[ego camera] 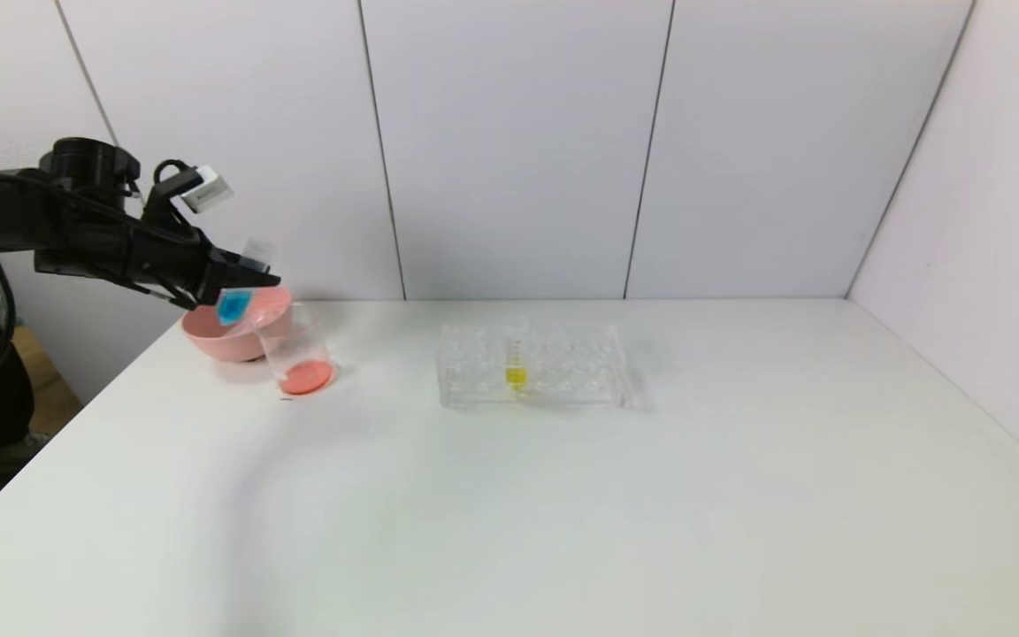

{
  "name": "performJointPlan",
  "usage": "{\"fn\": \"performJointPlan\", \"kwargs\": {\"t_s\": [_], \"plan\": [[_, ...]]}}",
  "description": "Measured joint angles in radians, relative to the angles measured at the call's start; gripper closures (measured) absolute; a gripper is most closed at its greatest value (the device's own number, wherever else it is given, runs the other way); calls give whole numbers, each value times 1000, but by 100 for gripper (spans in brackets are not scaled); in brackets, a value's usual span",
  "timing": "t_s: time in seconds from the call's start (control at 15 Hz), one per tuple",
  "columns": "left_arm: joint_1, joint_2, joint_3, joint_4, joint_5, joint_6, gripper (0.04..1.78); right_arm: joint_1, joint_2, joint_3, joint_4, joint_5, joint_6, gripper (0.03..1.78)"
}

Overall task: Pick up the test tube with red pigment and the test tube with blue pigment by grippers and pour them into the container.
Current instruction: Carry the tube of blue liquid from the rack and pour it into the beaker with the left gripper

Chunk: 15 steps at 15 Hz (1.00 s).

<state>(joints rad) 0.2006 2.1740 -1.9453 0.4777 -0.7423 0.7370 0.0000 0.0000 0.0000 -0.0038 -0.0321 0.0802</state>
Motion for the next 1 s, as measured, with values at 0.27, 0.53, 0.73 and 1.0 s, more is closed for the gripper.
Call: {"fn": "performJointPlan", "kwargs": {"t_s": [0.27, 0.53, 0.73, 1.0], "plan": [[-44, 36, -43, 63, 136, 153, 133, 0, 0, 0, 0, 0, 0, 4], [-59, 14, -50, 165, 248, 288, 133, 0, 0, 0, 0, 0, 0, 4], [-67, -14, -50, 204, 346, 346, 133, 0, 0, 0, 0, 0, 0, 4], [-92, -41, -50, 241, 480, 393, 133, 0, 0, 0, 0, 0, 0, 4]]}}
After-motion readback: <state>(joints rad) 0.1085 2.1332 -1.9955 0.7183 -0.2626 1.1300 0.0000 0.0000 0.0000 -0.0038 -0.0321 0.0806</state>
